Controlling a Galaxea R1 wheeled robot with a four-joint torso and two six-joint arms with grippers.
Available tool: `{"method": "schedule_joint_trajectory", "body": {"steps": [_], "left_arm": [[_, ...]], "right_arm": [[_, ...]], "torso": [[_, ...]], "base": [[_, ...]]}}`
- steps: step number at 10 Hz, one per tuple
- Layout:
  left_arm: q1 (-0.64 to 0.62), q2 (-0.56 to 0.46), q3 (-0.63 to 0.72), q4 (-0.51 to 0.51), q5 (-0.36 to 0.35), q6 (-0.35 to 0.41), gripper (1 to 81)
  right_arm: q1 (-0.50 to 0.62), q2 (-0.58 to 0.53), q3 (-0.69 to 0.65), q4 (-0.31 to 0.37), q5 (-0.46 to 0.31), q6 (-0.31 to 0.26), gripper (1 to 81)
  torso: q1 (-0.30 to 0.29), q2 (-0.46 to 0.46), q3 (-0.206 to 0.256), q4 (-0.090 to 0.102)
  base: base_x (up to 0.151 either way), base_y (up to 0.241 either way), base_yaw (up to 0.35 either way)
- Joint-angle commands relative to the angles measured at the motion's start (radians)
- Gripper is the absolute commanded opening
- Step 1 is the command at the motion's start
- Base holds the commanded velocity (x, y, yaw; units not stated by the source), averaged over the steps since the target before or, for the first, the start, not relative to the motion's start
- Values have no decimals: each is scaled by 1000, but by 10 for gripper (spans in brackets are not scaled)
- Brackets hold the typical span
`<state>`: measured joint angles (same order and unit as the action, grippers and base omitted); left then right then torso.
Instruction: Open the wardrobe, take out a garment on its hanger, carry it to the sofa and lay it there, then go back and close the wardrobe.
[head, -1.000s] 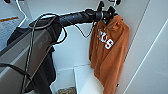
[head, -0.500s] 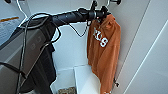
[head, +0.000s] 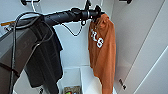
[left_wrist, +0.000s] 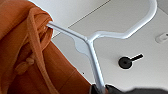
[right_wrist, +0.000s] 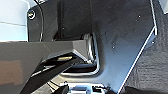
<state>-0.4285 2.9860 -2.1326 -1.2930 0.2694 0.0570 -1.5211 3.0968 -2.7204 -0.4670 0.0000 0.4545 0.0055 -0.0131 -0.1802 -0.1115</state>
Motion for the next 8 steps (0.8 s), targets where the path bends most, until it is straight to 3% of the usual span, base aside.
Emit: {"method": "schedule_joint_trajectory", "body": {"steps": [1, 5, 8], "left_arm": [[-200, -25, 49, 6, -42, 108, 10], [-129, -97, 201, 6, -16, 242, 10], [-89, -128, 218, 14, 111, 314, 10]], "right_arm": [[25, 10, 5, -7, -55, -2, 811], [27, 10, 5, -9, -55, -2, 811], [28, 9, 5, -9, -54, -2, 811]], "torso": [[0, 0, 0, 0], [0, 0, 0, 0], [0, 0, 0, 0]], "base": [[0, 0, 0], [0, 0, 0], [0, 0, 0]]}}
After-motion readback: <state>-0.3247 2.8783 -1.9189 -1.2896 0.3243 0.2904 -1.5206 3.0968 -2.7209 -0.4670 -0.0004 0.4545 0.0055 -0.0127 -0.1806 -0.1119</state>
